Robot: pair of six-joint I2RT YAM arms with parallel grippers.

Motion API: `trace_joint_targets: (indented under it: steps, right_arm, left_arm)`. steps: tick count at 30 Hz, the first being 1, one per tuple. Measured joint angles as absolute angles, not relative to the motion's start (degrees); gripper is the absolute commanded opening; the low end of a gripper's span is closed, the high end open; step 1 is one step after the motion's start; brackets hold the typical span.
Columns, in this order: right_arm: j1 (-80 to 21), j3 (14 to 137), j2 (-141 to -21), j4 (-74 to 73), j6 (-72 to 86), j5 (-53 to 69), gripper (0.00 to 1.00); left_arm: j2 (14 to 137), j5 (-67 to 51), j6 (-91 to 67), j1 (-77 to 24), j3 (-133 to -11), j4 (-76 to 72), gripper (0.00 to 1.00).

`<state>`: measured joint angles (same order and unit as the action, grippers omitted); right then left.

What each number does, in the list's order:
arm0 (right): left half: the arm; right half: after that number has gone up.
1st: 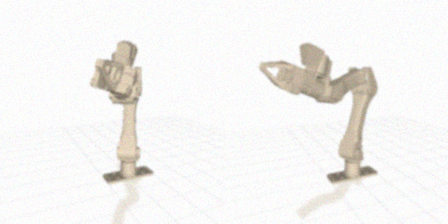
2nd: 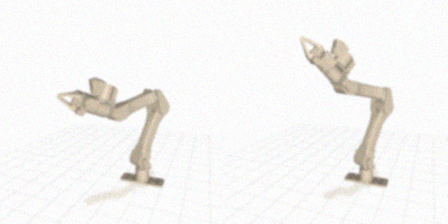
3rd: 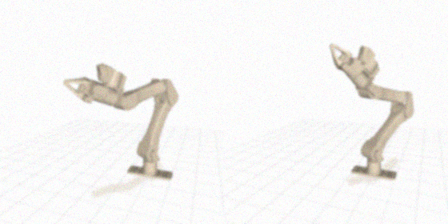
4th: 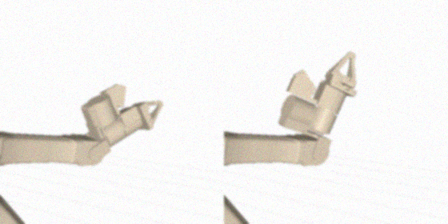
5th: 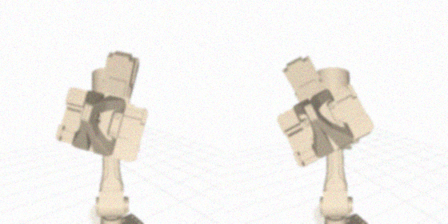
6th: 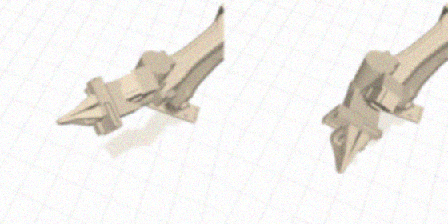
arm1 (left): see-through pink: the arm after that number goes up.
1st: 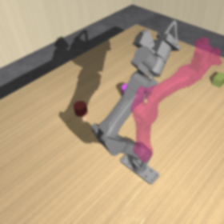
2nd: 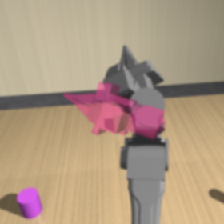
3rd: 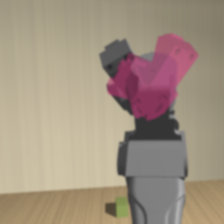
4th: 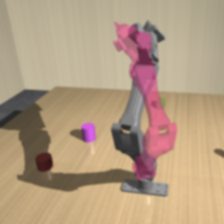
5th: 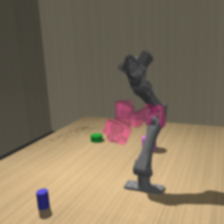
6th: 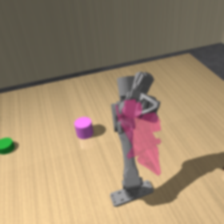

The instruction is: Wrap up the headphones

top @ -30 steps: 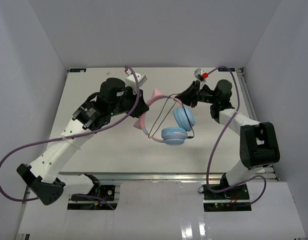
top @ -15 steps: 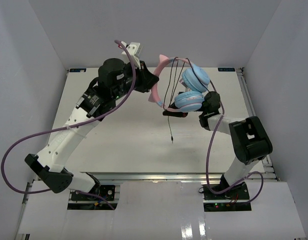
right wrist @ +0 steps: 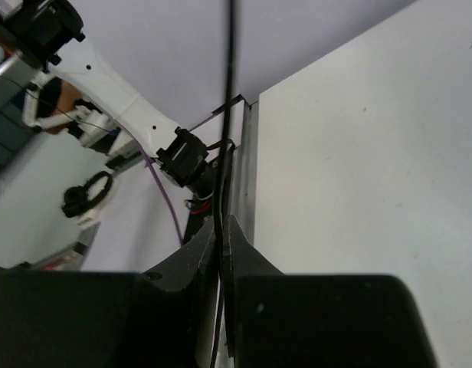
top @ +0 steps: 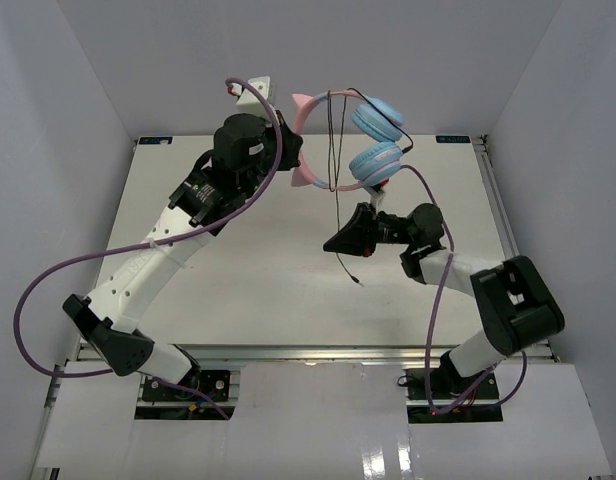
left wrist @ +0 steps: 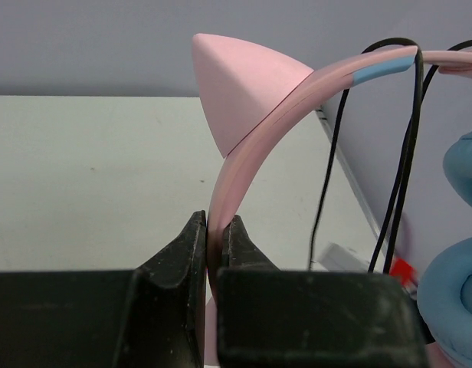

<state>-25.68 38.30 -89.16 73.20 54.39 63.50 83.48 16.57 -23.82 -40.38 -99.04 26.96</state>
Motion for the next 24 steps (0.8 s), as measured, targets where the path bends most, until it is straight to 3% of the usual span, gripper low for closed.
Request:
trace_joint_targets:
  steps: [4, 8, 14, 24]
  right_arm:
    - [-25.5, 36.8, -78.0, 60.9, 38.8, 60.1, 0.08]
    - [-26.1, 41.4, -72.0, 39.3, 19.7, 53.0, 0.08]
    - [-27.9, 47.2, -72.2, 14.6, -0.5, 42.6, 0.08]
    - [-36.3, 53.5, -80.4, -11.0, -18.6, 28.1, 0.08]
  left_arm:
    - [82.6, 24.1, -24.1, -40.3, -94.5, 24.7, 0.0]
    - [82.8, 29.4, -24.0, -40.1, -90.6, 23.6, 0.0]
    - [85.4, 32.4, -24.9, -39.8, -87.6, 23.2, 0.0]
    - [92.2, 29.8, -28.9, -38.7, -84.9, 24.4, 0.0]
